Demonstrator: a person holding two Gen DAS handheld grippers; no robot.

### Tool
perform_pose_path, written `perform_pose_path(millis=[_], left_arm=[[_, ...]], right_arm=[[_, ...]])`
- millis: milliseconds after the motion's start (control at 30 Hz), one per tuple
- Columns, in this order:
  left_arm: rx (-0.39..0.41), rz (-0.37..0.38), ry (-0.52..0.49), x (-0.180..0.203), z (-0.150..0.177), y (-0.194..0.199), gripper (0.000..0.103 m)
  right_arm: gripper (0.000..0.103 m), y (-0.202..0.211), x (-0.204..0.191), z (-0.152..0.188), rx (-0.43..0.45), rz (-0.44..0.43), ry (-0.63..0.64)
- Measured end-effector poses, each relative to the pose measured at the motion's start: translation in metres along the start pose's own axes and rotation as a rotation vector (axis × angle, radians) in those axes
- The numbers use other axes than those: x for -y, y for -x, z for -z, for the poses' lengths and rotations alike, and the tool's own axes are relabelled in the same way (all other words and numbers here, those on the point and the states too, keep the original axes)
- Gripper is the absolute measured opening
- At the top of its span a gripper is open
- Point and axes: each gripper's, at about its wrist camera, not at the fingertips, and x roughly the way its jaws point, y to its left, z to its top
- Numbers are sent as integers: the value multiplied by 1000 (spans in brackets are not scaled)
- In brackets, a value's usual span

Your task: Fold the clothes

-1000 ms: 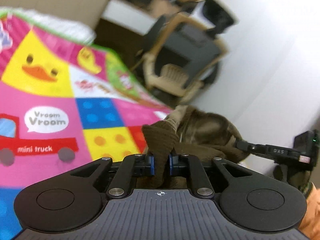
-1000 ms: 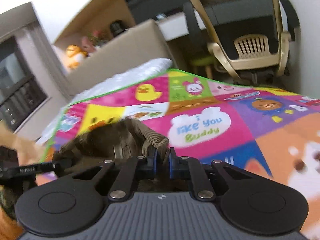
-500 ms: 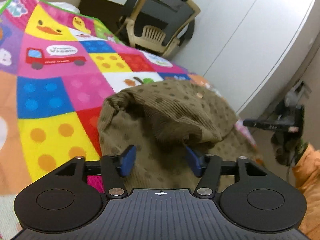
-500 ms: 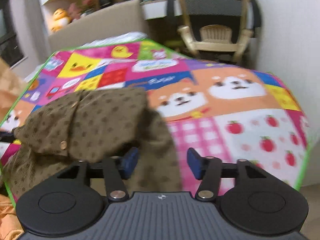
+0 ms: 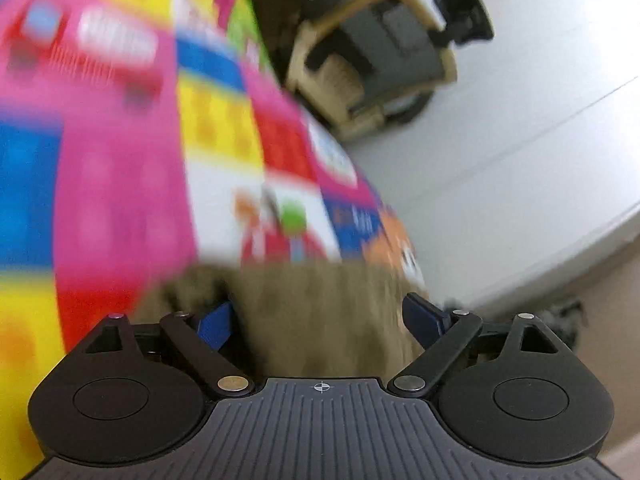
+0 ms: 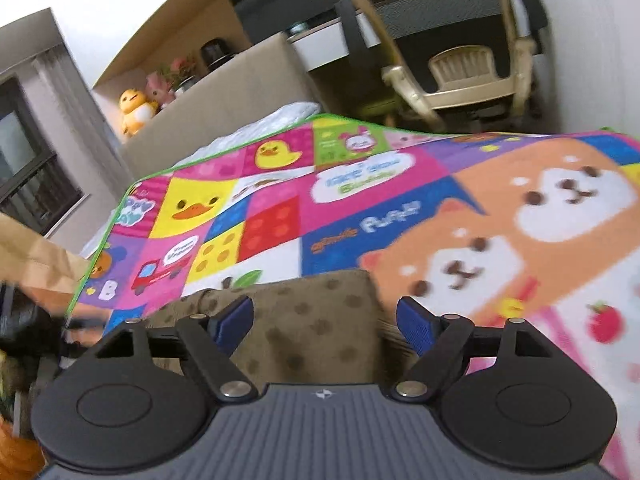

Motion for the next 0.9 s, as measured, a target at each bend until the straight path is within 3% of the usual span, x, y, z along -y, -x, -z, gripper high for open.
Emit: perform_pose_path(millis=[133,167,300,367,500,533,567,600,667,767,900], left_arm=[[176,-87,-77,11,-23,14,90],[183,-102,-101,12,-23,18,91],[40,-8,-94,1,-2,23,94],[-30,1,-105,-3,15,20,94],[-76,7,-78,-9,31,5,93],[-75,-5,-68,-10,33,2,88],[-75,-22,-66,-9,32,-1,64],[-72,-44,-69,-7,30,-3,41],[-45,-42,-95,2,29,9,22],[1,-4,-140,18,31,38,19],[-6,49,-188,34,56,74,20]], right_arm=[[79,12,2,8,3,-5,-14],[79,16,3,10,4,-6,-18],[79,28,5,18,7,-12,-32],[79,30,4,22,5,-11,-31],[78,9,-10,32,-27,9,21],[60,4,-14,35,-35,14,34],[34,-1,-19,37,-43,27,62],[29,-1,-27,38,-41,40,95],[10,10,-42,36,-16,55,143],[10,48,-57,34,31,9,164],[10,96,-68,47,48,-35,195]])
